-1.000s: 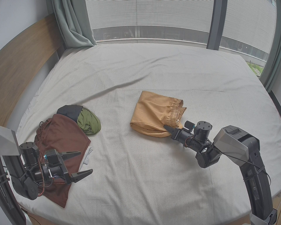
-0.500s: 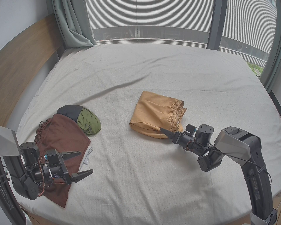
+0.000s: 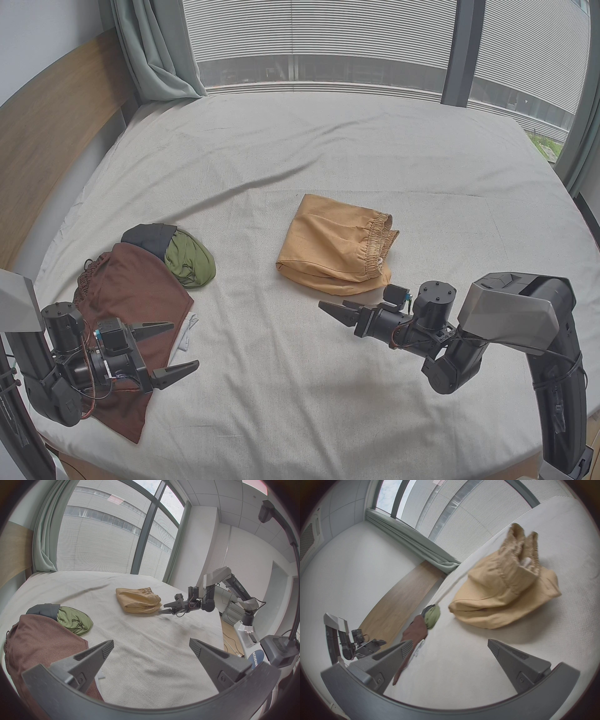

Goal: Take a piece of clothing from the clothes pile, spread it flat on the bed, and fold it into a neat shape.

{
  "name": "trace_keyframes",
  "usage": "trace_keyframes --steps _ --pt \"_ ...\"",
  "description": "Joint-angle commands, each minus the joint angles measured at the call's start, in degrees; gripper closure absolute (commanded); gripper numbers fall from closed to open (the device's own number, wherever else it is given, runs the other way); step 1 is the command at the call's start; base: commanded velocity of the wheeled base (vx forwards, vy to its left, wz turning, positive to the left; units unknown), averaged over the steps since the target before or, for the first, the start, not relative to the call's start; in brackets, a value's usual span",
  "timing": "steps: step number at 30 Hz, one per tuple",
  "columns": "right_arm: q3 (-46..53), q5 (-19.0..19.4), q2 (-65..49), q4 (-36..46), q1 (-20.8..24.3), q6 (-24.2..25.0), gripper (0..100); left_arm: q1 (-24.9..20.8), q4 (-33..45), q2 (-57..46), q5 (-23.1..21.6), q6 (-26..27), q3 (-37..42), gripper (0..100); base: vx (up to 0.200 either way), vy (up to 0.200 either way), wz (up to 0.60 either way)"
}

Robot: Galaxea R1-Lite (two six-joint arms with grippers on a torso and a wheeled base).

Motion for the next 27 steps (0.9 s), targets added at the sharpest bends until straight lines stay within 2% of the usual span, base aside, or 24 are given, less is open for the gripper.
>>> trace_keyframes --steps 1,8,15,27 --pt "1.3 0.5 -5.6 -0.4 2.4 0.5 0 0.0 0.0 0.0 0.0 0.0 -0.2 0 0.000 0.000 0.00" --pt "-4.1 0.6 -8.2 -0.3 1.7 4.6 0 0.0 0.0 0.0 0.0 0.0 -0.2 0 0.000 0.000 0.00" --pt "-9.8 0.6 -7.0 1.1 -1.2 5.0 0 0.0 0.0 0.1 0.0 0.0 -0.1 0 0.000 0.000 0.00" --pt "-19.3 0.4 3.1 3.9 -5.9 5.1 0 -0.5 0.0 0.3 0.1 0.0 0.1 0 0.000 0.000 0.00"
